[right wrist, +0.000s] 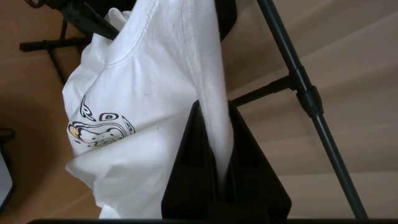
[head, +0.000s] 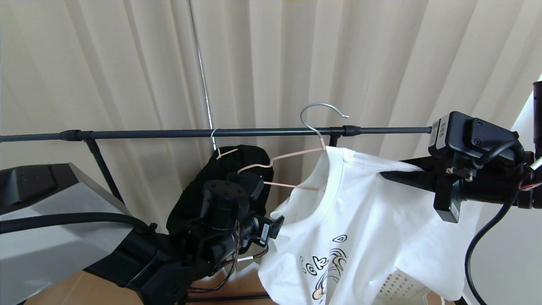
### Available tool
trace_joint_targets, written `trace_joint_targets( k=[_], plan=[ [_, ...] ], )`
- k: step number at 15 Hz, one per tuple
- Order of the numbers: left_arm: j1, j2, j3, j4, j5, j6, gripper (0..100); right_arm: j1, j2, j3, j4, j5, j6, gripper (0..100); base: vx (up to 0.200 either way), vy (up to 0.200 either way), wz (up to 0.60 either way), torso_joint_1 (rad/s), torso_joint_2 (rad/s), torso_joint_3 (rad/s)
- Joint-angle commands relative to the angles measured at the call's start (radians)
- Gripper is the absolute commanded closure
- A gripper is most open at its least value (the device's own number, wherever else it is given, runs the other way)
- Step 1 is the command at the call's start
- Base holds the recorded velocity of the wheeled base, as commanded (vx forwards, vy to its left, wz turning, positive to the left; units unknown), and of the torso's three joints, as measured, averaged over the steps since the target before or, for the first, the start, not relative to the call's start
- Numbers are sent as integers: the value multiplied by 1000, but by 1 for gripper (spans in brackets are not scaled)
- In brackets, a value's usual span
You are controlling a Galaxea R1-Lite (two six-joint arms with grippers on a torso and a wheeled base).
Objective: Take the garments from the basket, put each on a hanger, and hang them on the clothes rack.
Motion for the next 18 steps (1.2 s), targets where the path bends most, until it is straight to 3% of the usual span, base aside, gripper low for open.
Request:
trace_joint_targets(
  k=[1,6,9,10,13,14,18],
  plan=[
    [3,-1,0,0,0,0,100,-17,-5,4,1,2,0,100,0,0,0,0,0,0],
    [4,-32,7,0,6,2,100,-43,-14,41,-3,8,18,100,0,0,0,0,0,0],
    [13,-58,16,0,6,2,100,-45,-23,82,-22,23,100,100,0,0,0,0,0,0],
    [32,-75,22,0,6,6,100,-47,-23,166,-115,42,182,100,0,0,0,0,0,0],
    [52,-76,19,-2,6,8,100,-89,-16,311,-289,86,202,100,0,0,0,0,0,0],
    [58,-75,19,0,5,8,100,-120,-2,350,-361,132,202,100,0,0,0,0,0,0],
    [79,-69,13,0,5,8,100,-139,-6,360,-364,137,202,100,0,0,0,0,0,0]
  ],
)
